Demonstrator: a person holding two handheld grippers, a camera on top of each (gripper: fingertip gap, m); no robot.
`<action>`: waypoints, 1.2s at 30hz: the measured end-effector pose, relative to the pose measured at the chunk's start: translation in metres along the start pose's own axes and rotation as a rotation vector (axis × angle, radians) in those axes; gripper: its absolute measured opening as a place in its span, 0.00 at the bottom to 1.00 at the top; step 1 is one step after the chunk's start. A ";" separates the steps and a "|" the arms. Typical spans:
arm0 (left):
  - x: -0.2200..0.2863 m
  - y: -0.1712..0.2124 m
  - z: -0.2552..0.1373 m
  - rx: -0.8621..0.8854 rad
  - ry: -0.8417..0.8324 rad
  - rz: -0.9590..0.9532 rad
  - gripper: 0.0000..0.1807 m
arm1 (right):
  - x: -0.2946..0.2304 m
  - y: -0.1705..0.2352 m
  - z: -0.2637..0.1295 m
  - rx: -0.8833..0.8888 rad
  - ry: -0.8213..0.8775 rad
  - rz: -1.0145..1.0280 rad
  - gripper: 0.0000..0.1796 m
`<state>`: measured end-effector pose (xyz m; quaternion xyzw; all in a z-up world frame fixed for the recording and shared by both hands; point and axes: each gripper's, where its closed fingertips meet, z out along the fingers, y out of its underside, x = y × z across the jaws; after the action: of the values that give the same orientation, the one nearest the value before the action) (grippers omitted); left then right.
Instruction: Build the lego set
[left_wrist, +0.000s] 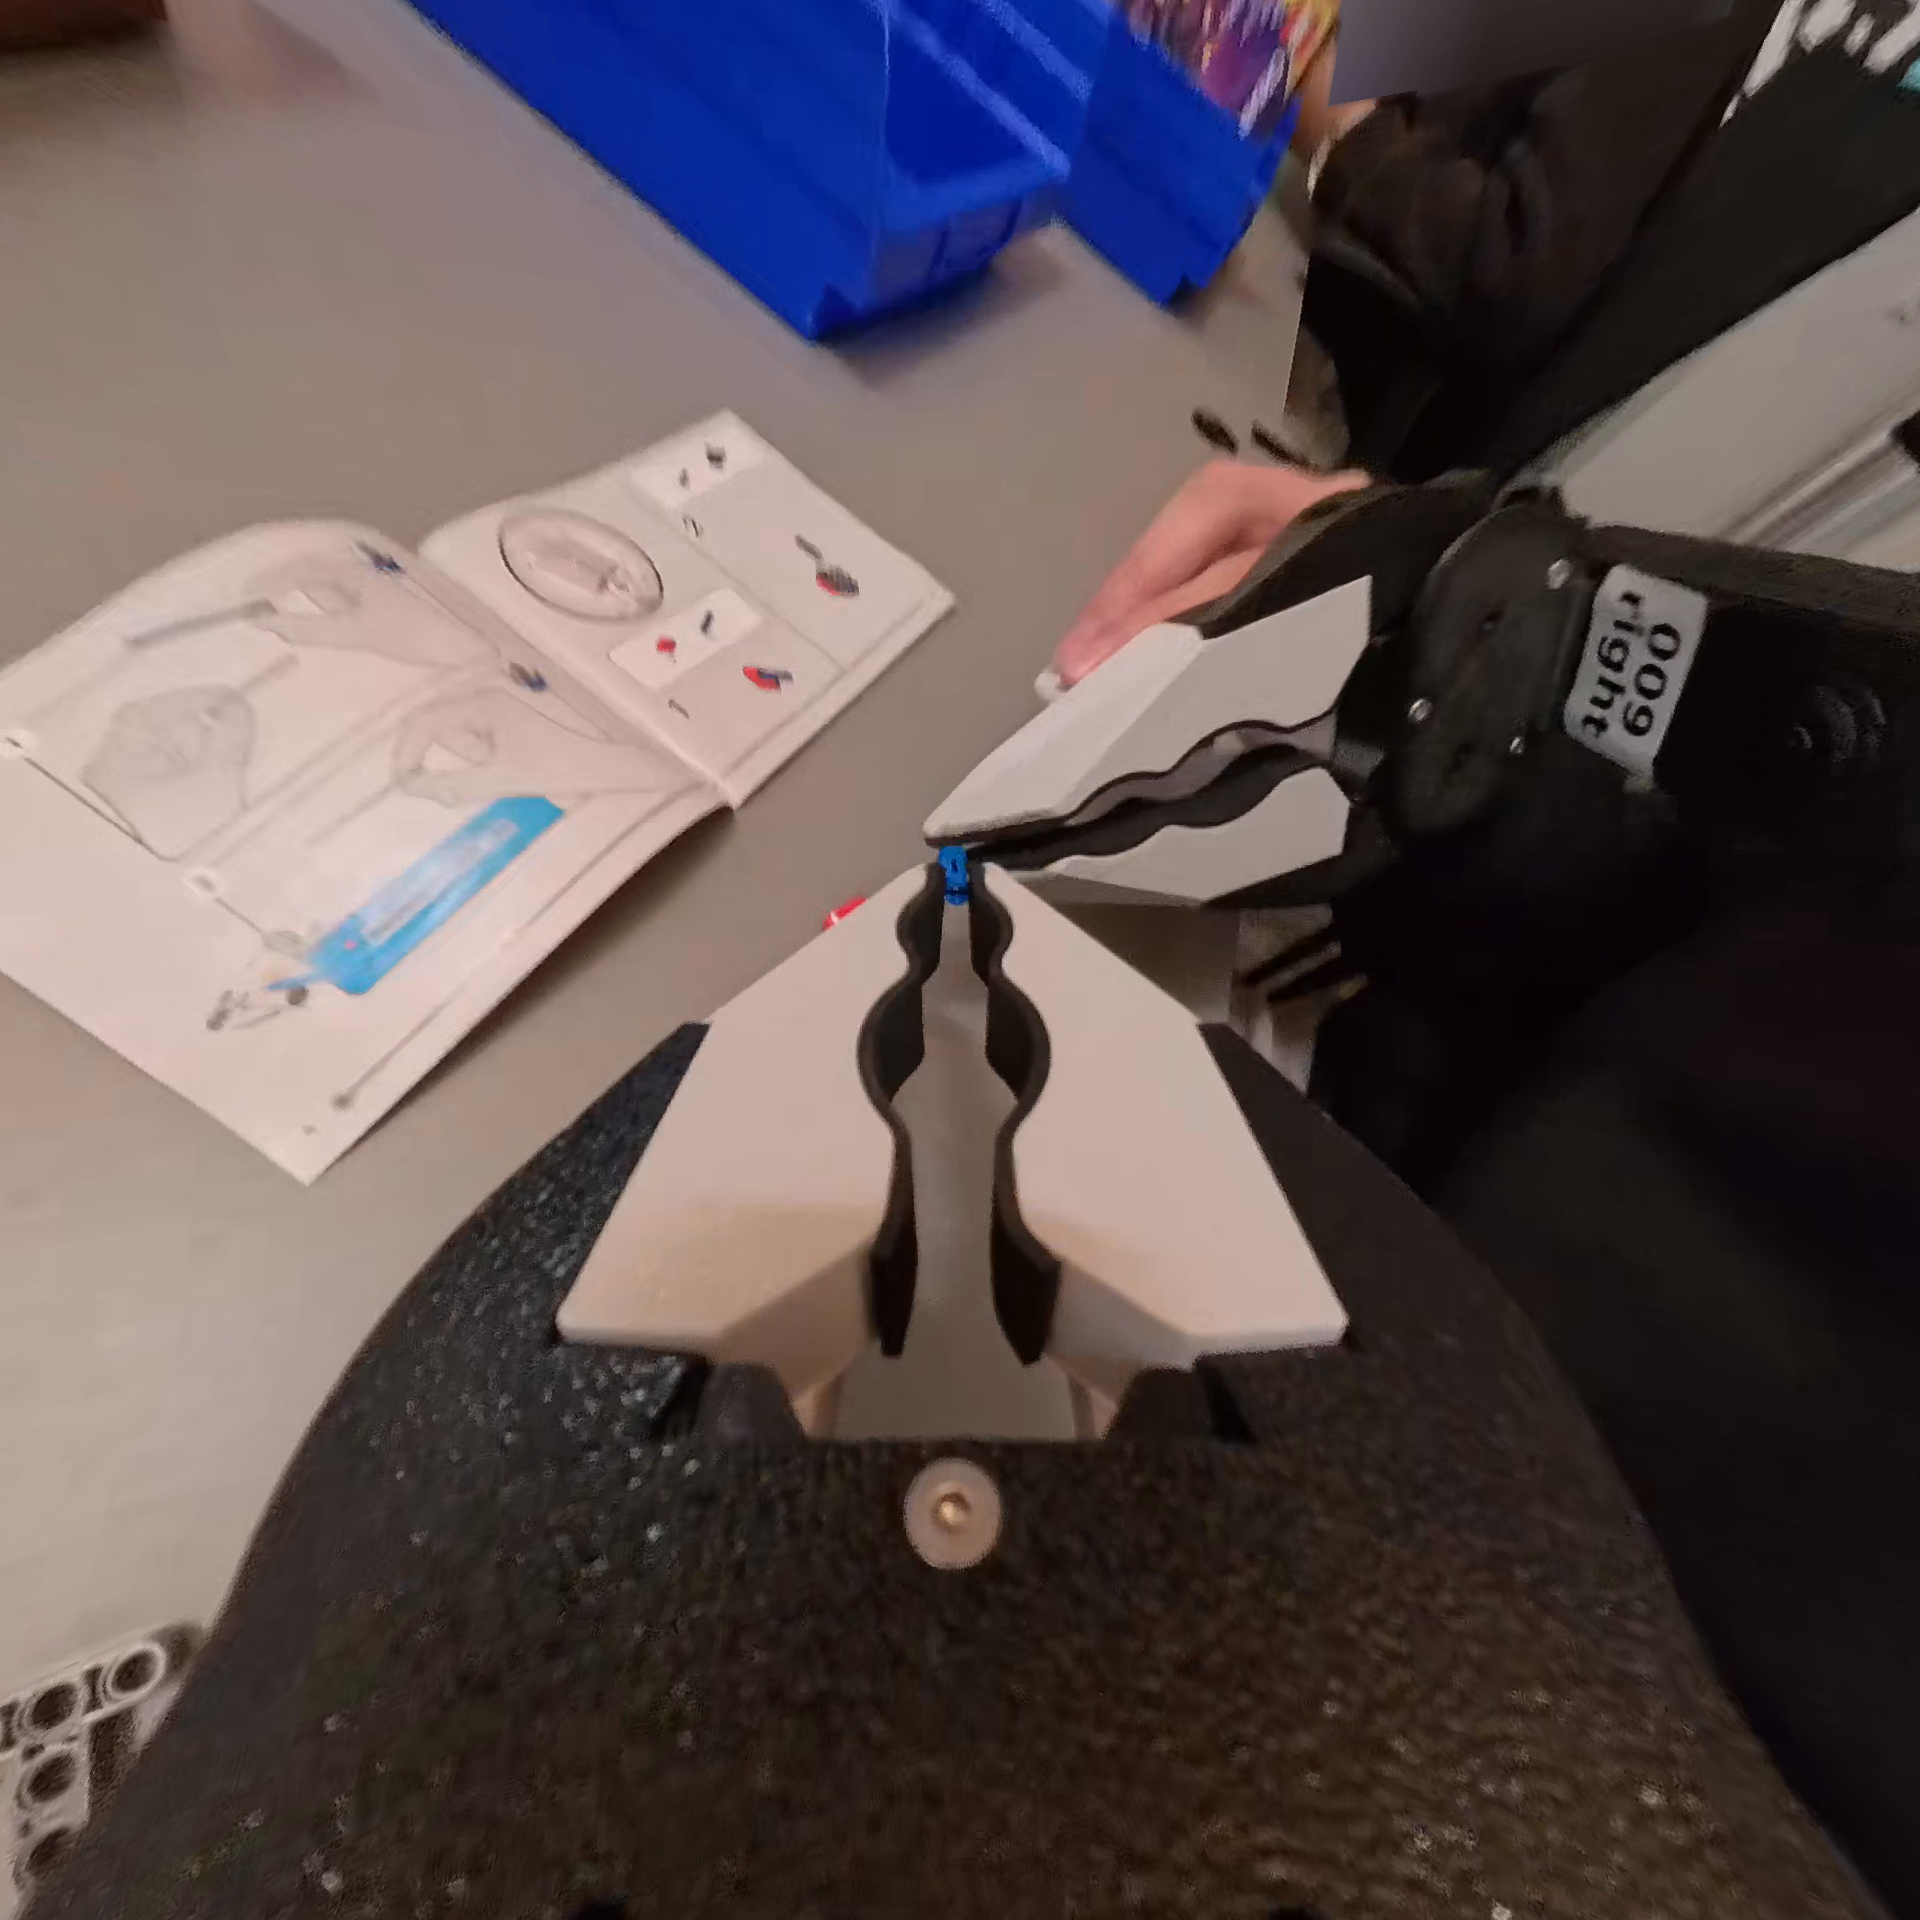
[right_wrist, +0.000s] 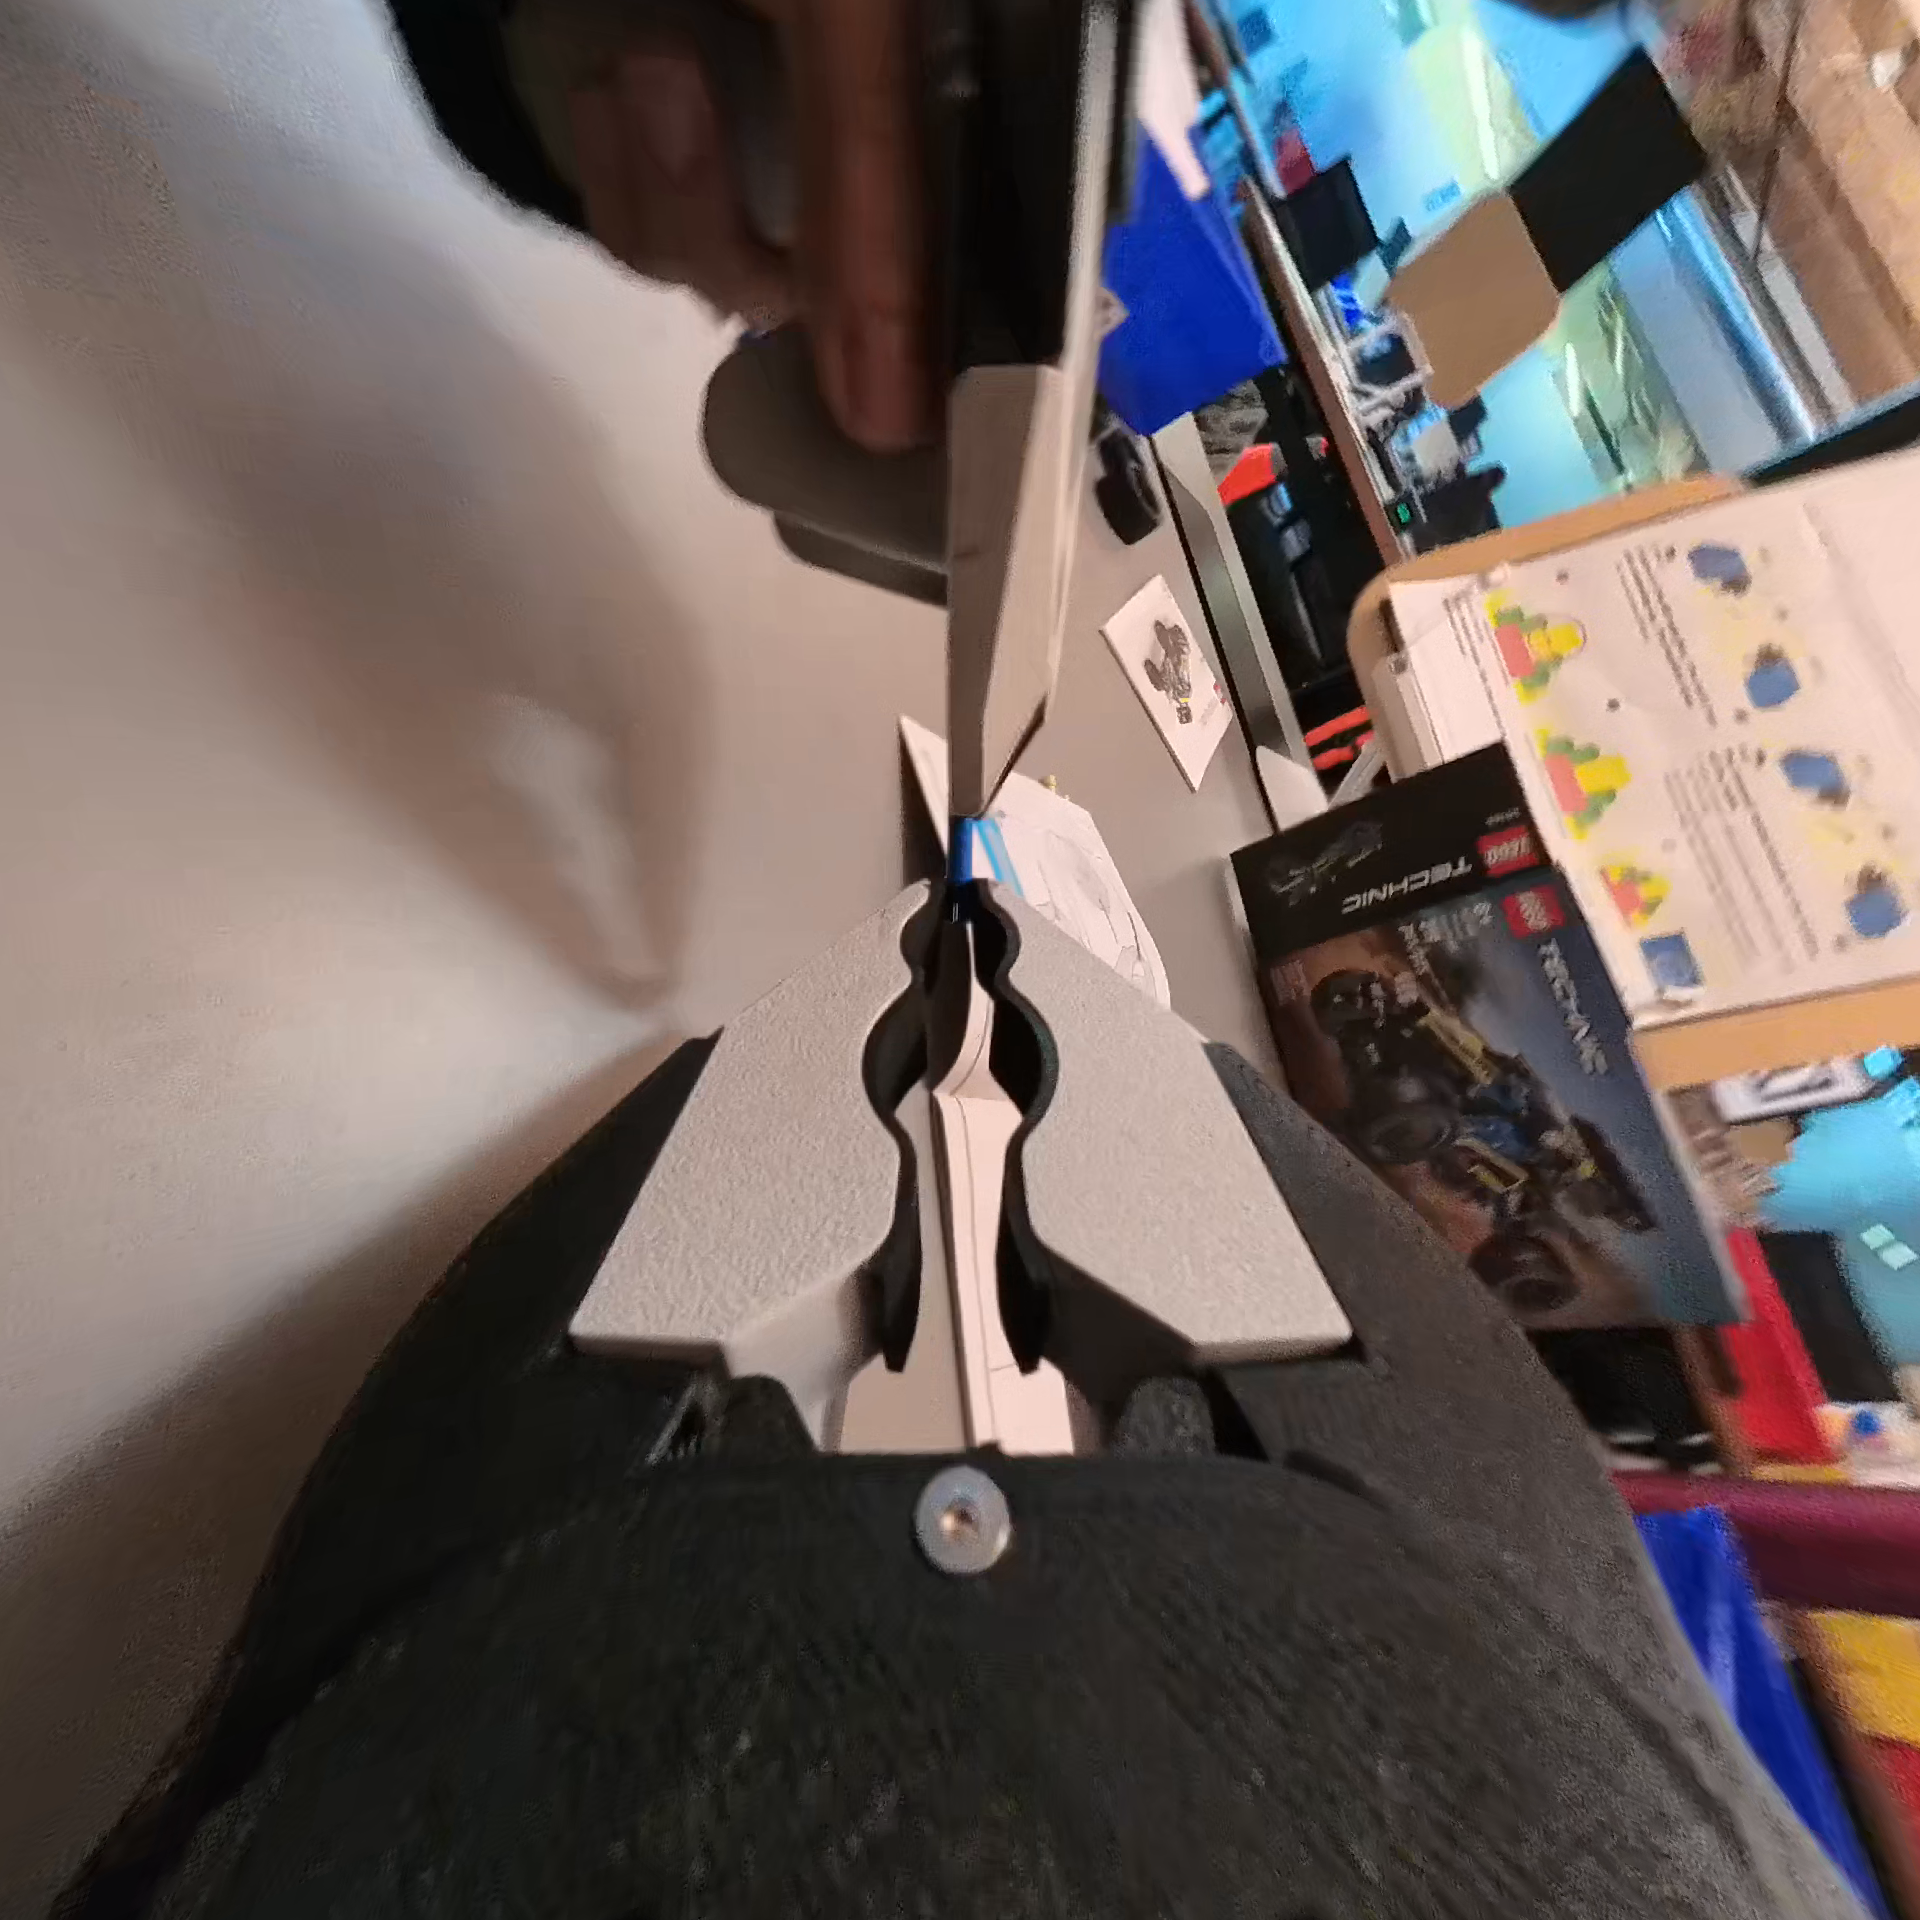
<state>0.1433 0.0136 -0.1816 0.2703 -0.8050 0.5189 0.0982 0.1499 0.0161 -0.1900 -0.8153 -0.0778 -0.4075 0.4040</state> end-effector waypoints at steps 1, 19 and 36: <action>0.000 -0.007 -0.002 0.046 -0.005 0.010 0.02 | 0.005 -0.002 0.000 0.017 0.010 0.082 0.01; 0.011 -0.039 -0.003 0.302 -0.259 0.508 0.10 | 0.058 -0.021 -0.021 0.584 -0.157 1.442 0.01; 0.024 -0.043 -0.004 0.401 -0.641 0.935 0.05 | 0.044 -0.027 -0.029 0.851 -0.318 2.036 0.02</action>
<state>0.1460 -0.0047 -0.1361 0.0437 -0.7145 0.5413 -0.4411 0.1490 0.0041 -0.1326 -0.3363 0.4429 0.2829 0.7815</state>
